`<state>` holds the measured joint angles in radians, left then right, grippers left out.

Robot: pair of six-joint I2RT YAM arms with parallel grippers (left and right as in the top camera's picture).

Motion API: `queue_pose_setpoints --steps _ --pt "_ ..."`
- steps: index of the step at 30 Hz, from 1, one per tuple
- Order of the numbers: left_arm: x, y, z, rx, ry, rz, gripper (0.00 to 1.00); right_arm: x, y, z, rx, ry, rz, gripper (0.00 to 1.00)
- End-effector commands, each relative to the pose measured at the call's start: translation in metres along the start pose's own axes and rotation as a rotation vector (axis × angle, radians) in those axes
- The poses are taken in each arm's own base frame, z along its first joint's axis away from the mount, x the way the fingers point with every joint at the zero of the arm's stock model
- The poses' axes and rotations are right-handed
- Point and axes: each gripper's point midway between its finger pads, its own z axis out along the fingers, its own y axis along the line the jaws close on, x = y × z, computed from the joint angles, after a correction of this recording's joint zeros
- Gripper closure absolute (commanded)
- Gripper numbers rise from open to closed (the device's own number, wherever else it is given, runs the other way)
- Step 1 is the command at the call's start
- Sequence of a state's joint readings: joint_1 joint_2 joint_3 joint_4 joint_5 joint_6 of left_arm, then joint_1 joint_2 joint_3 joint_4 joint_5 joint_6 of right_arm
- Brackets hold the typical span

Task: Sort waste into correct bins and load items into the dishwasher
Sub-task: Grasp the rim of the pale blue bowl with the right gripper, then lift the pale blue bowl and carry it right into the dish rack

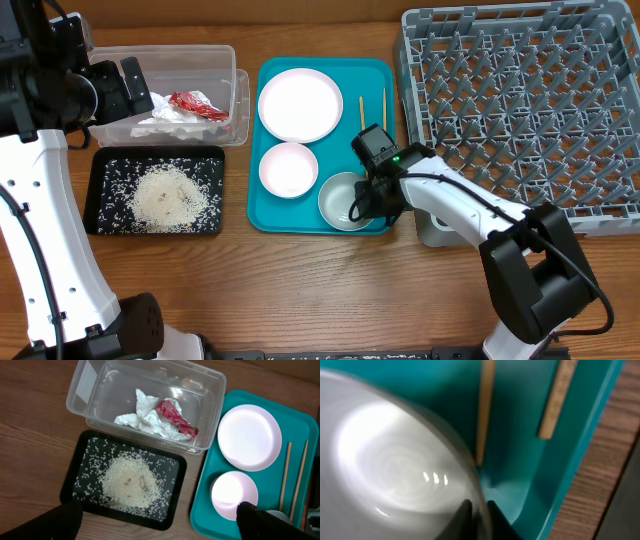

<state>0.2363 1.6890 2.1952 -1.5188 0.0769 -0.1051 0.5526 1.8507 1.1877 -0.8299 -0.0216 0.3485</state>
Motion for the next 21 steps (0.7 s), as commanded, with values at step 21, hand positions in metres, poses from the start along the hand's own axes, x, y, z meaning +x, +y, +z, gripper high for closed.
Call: queue_pose_setpoints --steps 21 --pt "-0.001 0.001 0.002 -0.009 0.0 0.001 0.0 -0.071 -0.048 -0.193 0.215 -0.363 0.166 0.96"
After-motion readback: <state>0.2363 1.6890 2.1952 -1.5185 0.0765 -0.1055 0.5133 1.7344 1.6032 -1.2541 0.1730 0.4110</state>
